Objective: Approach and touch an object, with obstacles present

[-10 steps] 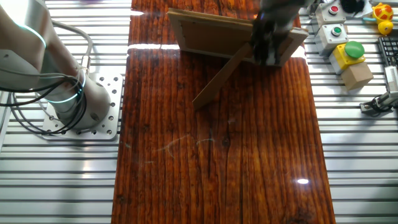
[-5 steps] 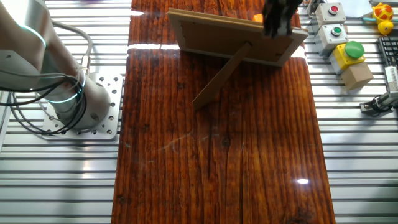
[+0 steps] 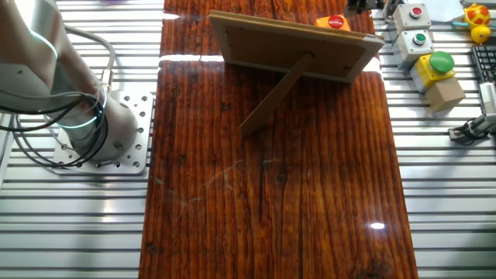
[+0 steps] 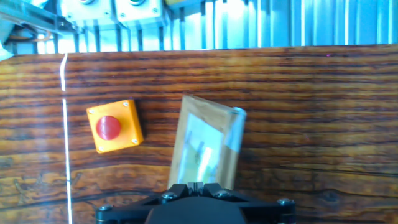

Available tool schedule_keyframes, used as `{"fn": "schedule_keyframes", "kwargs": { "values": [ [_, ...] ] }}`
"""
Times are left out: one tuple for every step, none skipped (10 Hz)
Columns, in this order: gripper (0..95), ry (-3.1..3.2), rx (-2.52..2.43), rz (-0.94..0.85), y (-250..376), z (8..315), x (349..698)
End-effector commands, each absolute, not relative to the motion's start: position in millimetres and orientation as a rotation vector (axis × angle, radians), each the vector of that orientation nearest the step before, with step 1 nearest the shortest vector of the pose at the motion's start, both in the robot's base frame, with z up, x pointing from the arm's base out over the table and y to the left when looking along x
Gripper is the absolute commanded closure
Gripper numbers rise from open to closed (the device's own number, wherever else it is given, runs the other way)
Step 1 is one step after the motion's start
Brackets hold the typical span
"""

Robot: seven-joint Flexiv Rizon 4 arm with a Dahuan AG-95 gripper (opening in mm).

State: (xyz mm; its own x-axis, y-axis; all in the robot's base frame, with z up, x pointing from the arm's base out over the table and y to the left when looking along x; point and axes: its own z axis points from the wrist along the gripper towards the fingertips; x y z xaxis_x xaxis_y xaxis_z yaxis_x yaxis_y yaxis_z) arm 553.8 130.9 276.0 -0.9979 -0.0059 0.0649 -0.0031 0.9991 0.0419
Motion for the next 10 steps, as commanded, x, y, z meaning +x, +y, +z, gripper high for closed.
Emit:
{"fn": "schedule_keyframes", "kwargs": {
  "values": [
    [95.0, -3.073, 0.014, -0.068, 134, 269, 555],
    [95.0, -3.072, 0.013, -0.069, 136, 265, 556],
    [95.0, -3.074, 0.014, -0.077, 138, 258, 558],
    [95.0, -3.075, 0.011, -0.084, 138, 254, 560],
    [95.0, -3.072, 0.017, -0.083, 138, 251, 561],
    [95.0, -3.068, 0.033, -0.081, 137, 250, 561],
    [95.0, -3.069, 0.032, -0.081, 137, 250, 561],
    [95.0, -3.064, 0.032, -0.075, 137, 250, 560],
    [95.0, -3.065, 0.023, -0.075, 136, 249, 560],
    [95.0, -3.059, 0.014, -0.069, 136, 249, 560]
  ]
}}
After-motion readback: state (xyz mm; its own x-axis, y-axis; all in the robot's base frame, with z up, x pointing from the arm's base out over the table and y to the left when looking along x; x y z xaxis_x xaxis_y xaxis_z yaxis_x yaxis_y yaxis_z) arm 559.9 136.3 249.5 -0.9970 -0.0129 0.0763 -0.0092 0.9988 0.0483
